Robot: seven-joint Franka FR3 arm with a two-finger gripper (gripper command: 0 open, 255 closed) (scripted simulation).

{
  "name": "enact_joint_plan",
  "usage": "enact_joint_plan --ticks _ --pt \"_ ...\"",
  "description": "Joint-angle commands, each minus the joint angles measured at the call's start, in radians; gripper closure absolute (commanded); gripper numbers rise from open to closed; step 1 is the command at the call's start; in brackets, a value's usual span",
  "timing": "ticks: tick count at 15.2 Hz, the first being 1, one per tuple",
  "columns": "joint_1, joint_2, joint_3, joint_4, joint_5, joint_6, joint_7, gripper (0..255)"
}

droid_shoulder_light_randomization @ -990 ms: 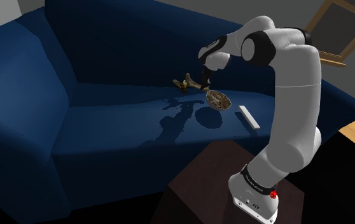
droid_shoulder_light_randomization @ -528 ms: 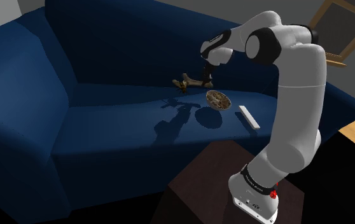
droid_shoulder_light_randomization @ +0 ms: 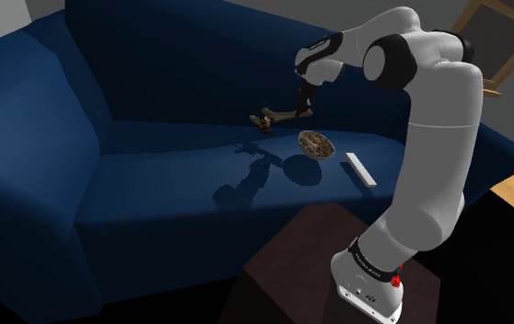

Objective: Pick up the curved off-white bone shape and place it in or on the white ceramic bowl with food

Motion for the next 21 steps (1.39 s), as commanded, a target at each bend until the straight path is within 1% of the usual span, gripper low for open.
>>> enact_joint_plan --ticks 1,15,21 --pt "0.006 -0.016 -0.007 0.003 -0.011 -0.017 0.007 255" --pt "0.02 -0.087 -0.038 0.094 -0.067 -0.168 0.047 255" --pt "0.047 -0.284 -0.096 -0.172 -0.156 -0.074 0.004 255"
